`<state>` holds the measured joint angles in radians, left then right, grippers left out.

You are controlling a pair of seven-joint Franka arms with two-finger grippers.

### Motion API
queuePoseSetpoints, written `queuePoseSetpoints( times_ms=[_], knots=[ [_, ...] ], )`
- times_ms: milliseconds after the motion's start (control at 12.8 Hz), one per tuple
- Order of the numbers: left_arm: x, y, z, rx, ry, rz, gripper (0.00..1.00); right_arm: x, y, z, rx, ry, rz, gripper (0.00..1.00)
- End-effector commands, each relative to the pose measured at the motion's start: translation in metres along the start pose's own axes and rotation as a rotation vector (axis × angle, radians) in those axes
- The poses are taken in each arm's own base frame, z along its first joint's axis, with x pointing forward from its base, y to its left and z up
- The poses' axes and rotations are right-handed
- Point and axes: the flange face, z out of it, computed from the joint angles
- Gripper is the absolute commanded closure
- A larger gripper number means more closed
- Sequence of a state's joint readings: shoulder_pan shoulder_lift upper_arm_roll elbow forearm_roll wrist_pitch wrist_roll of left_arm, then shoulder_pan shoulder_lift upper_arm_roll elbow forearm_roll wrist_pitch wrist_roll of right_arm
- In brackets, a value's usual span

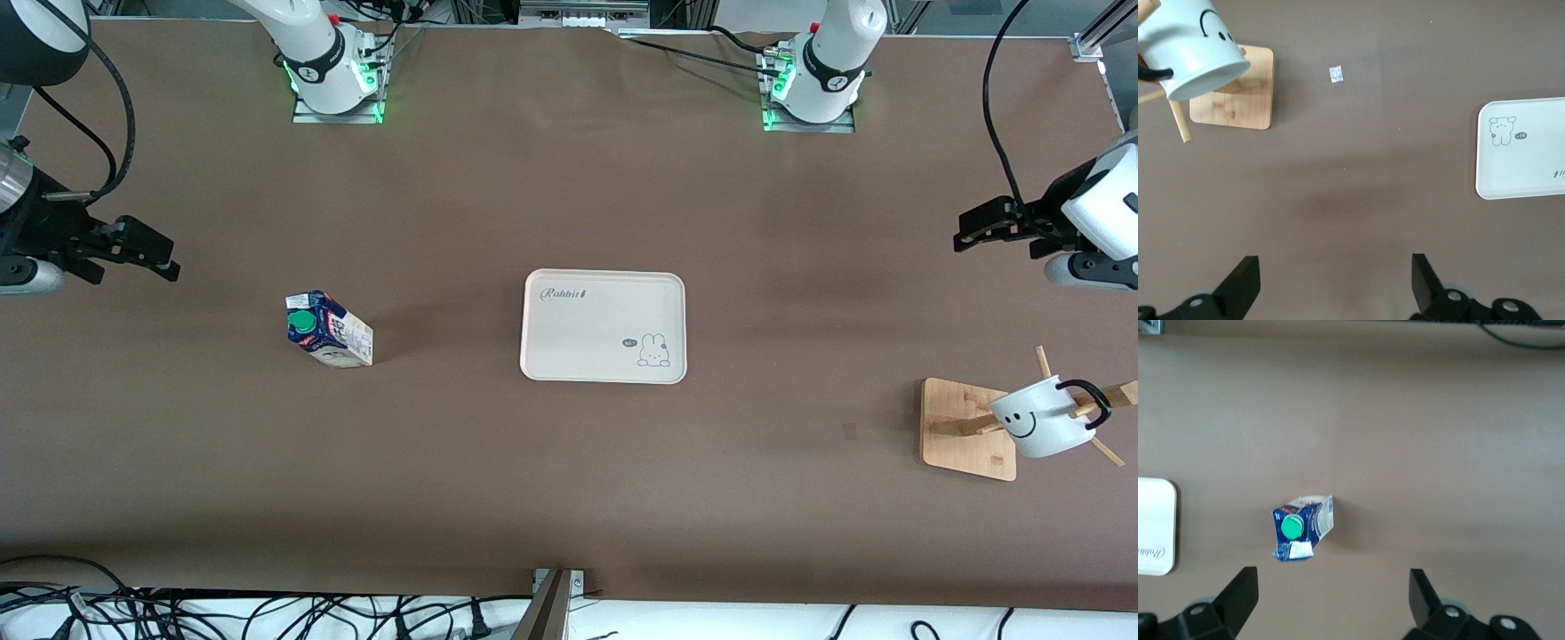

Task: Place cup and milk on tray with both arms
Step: 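Reach the right gripper to the milk carton while the left gripper reaches the mug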

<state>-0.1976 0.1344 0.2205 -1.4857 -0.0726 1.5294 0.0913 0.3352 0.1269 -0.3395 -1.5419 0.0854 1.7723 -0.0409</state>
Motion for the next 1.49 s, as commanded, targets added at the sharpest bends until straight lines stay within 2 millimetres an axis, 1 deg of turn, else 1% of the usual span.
queuePoseSetpoints(
  times_ms=[0,78,157,235,314,392,471,549,627,706,784,863,941,1020,1098,1176,1255,1333,1412],
  knots=[
    [0.005,0.006,-0.003,-0.022,0.013,0.015,0.0,0.009,0.002,0.02,-0.008,-0.008,-0.011,0.0],
    [0.009,0.005,-0.001,-0.023,0.026,0.013,0.0,0.014,0.0,0.038,-0.029,-0.038,-0.021,0.0],
    [0.016,0.007,-0.004,-0.021,0.078,0.016,0.0,0.015,-0.002,0.043,-0.032,-0.044,-0.019,0.0],
    [0.027,0.009,0.002,-0.015,0.114,0.017,0.0,0.019,-0.005,0.065,-0.044,-0.078,-0.025,0.0],
    [0.038,0.009,0.005,-0.015,0.179,0.017,0.0,0.022,-0.012,0.095,-0.05,-0.13,-0.037,0.0],
    [0.045,0.017,0.015,-0.01,0.233,0.029,0.0,0.021,-0.015,0.107,-0.046,-0.149,-0.037,0.0],
    [0.054,0.019,0.021,-0.003,0.298,0.031,0.0,0.023,-0.029,0.127,-0.049,-0.171,-0.044,0.0],
    [0.065,0.021,0.031,0.003,0.347,0.032,0.0,0.025,-0.044,0.141,-0.055,-0.173,-0.06,0.0],
    [0.077,0.027,0.038,0.01,0.403,0.041,0.0,0.025,-0.053,0.153,-0.059,-0.18,-0.049,0.0],
    [0.089,0.029,0.046,0.018,0.453,0.043,0.0,0.024,-0.058,0.165,-0.061,-0.191,-0.034,0.0],
    [0.097,0.028,0.059,0.027,0.507,0.041,0.0,0.019,-0.07,0.176,-0.054,-0.204,-0.027,0.0],
    [0.101,0.026,0.078,0.043,0.587,0.041,0.0,0.014,-0.077,0.188,-0.058,-0.208,-0.016,0.0],
    [0.103,0.03,0.104,0.058,0.663,0.049,0.0,0.01,-0.079,0.198,-0.061,-0.209,-0.004,0.0],
    [0.101,0.035,0.122,0.067,0.727,0.057,0.0,0.006,-0.085,0.206,-0.063,-0.212,-0.001,0.0],
    [0.098,0.034,0.139,0.074,0.769,0.054,0.0,0.002,-0.089,0.214,-0.065,-0.211,0.0,0.0],
    [0.091,0.04,0.153,0.07,0.772,0.06,0.0,-0.003,-0.088,0.225,-0.067,-0.214,0.001,0.0],
    [0.086,0.046,0.158,0.063,0.76,0.06,0.0,-0.009,-0.085,0.236,-0.068,-0.217,0.005,0.0],
    [0.08,0.045,0.154,0.058,0.761,0.056,0.0,-0.015,-0.082,0.246,-0.07,-0.218,0.008,0.0],
    [0.075,0.044,0.15,0.058,0.764,0.057,0.0,-0.017,-0.081,0.251,-0.071,-0.218,0.009,0.03]
  ],
)
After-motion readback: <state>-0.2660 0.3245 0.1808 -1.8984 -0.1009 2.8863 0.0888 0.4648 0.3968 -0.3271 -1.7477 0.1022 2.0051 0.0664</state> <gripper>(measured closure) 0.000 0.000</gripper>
